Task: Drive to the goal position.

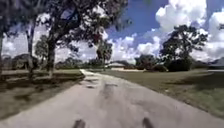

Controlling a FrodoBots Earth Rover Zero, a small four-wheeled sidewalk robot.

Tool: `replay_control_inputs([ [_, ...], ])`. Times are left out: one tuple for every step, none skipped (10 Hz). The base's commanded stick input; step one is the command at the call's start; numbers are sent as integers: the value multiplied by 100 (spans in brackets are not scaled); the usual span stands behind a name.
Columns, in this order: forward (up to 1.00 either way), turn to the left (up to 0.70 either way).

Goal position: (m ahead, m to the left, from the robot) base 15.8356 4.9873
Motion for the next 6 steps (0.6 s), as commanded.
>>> replay_control_inputs([
  [70,0],
  [70,0],
  [70,0],
  [70,0],
  [70,0],
  [70,0],
])
